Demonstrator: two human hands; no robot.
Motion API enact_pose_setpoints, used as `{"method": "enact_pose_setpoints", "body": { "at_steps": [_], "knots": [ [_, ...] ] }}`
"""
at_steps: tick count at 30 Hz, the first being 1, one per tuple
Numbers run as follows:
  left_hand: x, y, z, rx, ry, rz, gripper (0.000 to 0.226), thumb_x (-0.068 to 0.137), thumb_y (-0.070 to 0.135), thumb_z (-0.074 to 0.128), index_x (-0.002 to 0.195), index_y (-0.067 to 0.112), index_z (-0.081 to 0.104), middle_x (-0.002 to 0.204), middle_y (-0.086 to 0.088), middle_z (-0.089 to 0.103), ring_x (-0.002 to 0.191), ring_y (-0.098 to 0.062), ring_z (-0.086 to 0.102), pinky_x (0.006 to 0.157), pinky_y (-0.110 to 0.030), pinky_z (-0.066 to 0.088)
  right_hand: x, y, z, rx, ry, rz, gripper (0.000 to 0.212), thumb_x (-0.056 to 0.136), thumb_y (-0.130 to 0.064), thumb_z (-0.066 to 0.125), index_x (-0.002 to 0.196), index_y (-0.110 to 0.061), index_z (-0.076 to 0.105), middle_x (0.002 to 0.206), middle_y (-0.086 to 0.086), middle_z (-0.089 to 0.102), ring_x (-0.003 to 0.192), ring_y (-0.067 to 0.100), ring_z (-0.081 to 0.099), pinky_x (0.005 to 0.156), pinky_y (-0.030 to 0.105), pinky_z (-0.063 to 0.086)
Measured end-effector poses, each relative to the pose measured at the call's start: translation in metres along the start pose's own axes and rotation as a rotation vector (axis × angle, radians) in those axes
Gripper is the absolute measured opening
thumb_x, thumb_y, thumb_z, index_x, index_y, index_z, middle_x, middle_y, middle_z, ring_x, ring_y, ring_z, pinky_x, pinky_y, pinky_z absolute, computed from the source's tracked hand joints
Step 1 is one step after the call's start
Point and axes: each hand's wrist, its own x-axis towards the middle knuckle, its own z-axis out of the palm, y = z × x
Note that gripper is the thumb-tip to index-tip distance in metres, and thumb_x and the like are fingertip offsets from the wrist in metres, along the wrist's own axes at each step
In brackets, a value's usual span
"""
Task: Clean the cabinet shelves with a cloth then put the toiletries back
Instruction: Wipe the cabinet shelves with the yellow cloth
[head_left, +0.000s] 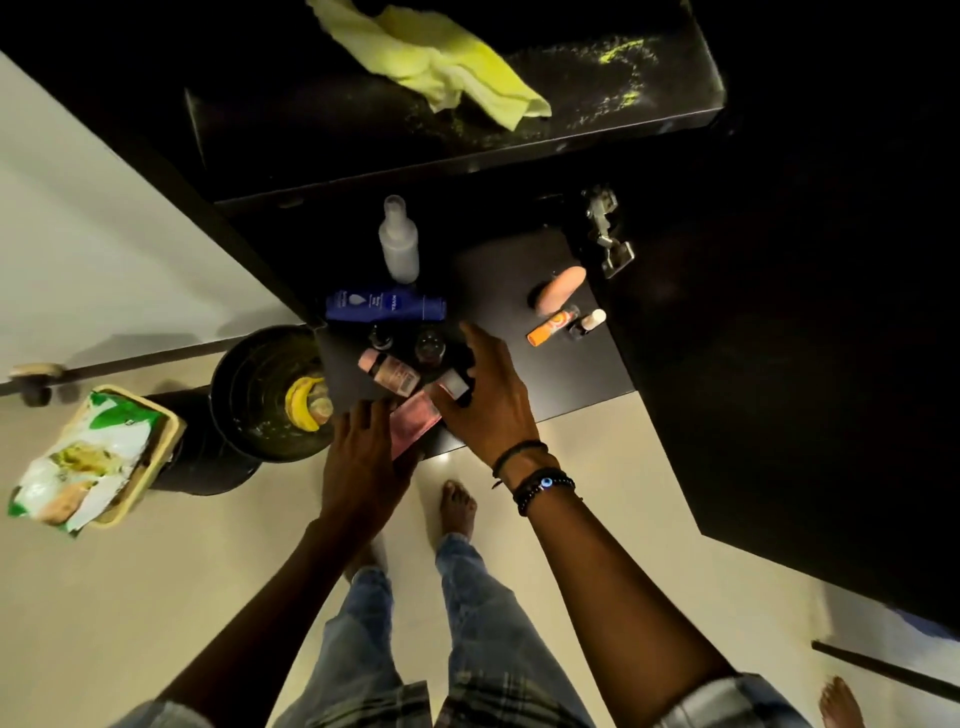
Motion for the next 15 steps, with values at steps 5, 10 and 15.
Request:
{"method": "enact_pose_setpoints", "body": {
  "at_steps": [5, 10, 15],
  "knots": [
    [0.009, 0.001, 0.002, 0.059, -0.009, -0.003, 0.064, 0.074, 0.027, 0.076, 0.128, 0.008, 0.047, 0.123, -0.017, 0.052, 0.109, -0.034, 0.051, 0.086, -0.041, 0.048, 0.02, -0.012, 0.009, -0.029, -0.044, -0.06, 0.059, 0.084, -0.027, 0.067, 0.137, -0.017, 0.043, 0.137, 0.009, 0.049, 0.124, 0.028, 0.049, 0.101, 0.043, 0.046],
    [0.01, 0.01, 0.001, 0.02, -0.008, 0.021, 0.06, 0.075, 0.02, 0.075, 0.126, 0.003, 0.048, 0.117, -0.02, 0.055, 0.104, -0.035, 0.053, 0.083, -0.04, 0.047, 0.023, -0.014, 0.003, 0.02, 0.018, -0.039, 0.041, 0.085, -0.019, 0.068, 0.124, -0.012, 0.056, 0.122, 0.01, 0.061, 0.108, 0.026, 0.061, 0.093, 0.041, 0.053],
    [0.016, 0.026, 0.009, -0.021, -0.035, 0.007, 0.07, 0.077, 0.028, 0.073, 0.135, 0.007, 0.039, 0.129, -0.02, 0.049, 0.113, -0.035, 0.05, 0.087, -0.043, 0.047, 0.007, 0.005, -0.032, 0.046, 0.28, 0.029, 0.033, 0.08, -0.023, 0.073, 0.111, -0.02, 0.061, 0.105, 0.003, 0.067, 0.088, 0.02, 0.067, 0.079, 0.038, 0.058]
  ]
}}
